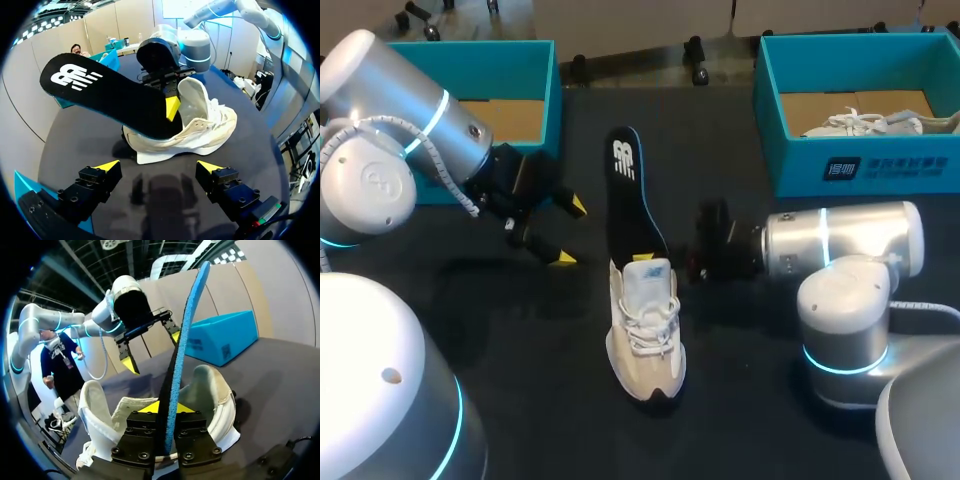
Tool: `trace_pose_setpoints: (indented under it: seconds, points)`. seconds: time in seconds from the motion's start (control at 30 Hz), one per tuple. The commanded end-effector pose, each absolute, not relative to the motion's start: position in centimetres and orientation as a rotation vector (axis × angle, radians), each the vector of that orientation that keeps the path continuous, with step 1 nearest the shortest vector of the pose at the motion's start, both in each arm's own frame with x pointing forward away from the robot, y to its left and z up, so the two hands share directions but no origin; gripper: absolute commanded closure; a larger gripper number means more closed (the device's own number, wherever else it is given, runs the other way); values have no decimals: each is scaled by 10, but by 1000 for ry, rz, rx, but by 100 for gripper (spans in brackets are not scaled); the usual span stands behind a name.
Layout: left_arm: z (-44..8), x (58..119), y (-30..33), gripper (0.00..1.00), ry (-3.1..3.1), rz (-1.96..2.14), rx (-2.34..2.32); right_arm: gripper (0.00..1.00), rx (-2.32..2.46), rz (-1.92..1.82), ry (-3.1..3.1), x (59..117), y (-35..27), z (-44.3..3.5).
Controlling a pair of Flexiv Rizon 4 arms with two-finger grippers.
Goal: Take the shoe out of the shoebox, open the shoe tongue, remove and reinsert the insole, then place the shoe into the shoebox
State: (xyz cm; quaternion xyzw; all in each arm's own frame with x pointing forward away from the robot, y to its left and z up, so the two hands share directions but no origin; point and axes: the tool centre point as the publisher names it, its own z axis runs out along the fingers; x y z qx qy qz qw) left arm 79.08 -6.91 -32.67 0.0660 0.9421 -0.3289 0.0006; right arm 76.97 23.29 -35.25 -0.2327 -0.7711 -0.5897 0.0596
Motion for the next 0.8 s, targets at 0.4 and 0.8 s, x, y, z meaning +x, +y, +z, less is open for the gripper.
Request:
trace_pose_setpoints:
  seconds: [0.4, 0.8]
  points:
    - [-326, 790, -70, 0, 2961, -1026, 206, 78, -696, -1777, -2362, 776, 233, -345]
    - [-326, 790, -70, 0, 2961, -1026, 206, 74, -681, -1776, -2383, 784, 229, -336]
